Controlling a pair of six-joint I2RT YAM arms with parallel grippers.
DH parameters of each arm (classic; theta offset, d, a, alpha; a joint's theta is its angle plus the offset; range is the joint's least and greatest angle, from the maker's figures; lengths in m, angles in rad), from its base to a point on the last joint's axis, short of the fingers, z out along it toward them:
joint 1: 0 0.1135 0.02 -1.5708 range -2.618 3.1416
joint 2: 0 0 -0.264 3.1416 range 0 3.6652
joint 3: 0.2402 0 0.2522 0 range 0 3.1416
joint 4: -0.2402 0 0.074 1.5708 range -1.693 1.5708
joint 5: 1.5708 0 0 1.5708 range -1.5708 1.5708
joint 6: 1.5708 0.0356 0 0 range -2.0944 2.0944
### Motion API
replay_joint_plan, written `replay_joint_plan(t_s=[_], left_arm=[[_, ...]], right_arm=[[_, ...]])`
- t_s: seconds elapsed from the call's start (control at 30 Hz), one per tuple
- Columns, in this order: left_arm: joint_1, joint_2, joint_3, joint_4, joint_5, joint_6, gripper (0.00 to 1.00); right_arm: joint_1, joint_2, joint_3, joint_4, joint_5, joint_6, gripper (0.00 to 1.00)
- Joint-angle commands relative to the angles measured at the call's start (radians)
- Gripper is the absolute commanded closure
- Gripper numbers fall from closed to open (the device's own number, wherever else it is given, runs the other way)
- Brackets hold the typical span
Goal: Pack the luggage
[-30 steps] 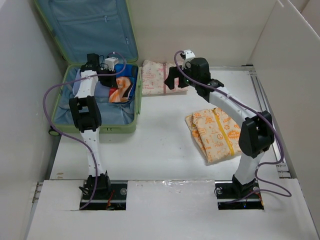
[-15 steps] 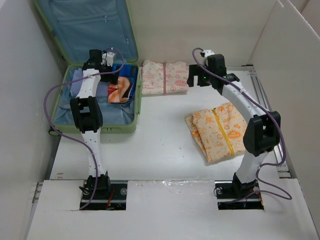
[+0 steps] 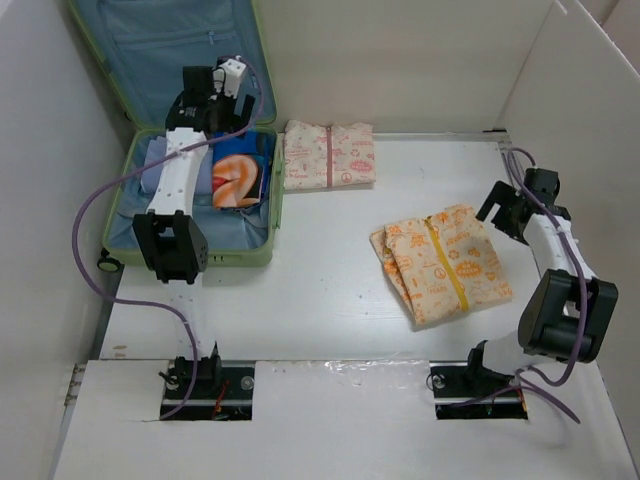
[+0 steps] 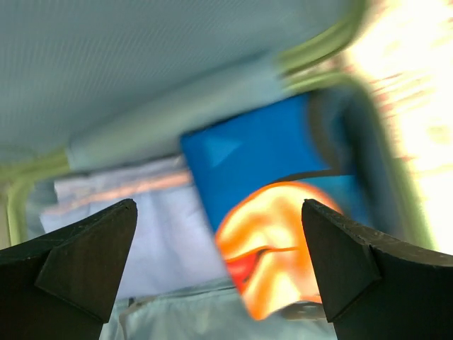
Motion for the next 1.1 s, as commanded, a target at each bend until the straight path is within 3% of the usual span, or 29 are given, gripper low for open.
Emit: replay_joint_plan(t_s=[0.0,0.13,0.33,0.47,0.57,0.8,1.07], left_arm=[[-0.119,-0.139,-0.060,0.030,0.015,0.043,0.00],[-0.343,-0.180,-0.203,-0.013,-0.068,0.133,0.00],[-0.472,-0.157,-0.323,-0.043,0.205,-0.029,0.00],[-0.558,-0.116,-0.439,0.003,0.297,-0.097,0.00],[-0.569,-0.069,-0.482,0.022,0.371,-0.158,0.00],[-0.591,-0.027,-0.528,-0.007,0.368,-0.233,0.00],[-0.569,-0.168,-0.749,-0.062,0.486,-0.258,0.00]], right_arm=[[-0.007,-0.001,-0.041,0.062,-0.026,0.007,0.00],[-0.054,0.009,-0.111,0.129,-0.029,0.031,0.00],[-0.054,0.097,-0.151,0.185,-0.121,0.043,0.00],[-0.054,0.121,-0.223,0.249,-0.201,0.086,0.00],[-0.045,0.095,-0.304,0.318,-0.272,0.150,0.00],[0.096,-0.016,-0.426,0.369,-0.223,0.299,0.01],[0.246,-0.282,-0.598,0.349,-0.112,0.606,0.03]])
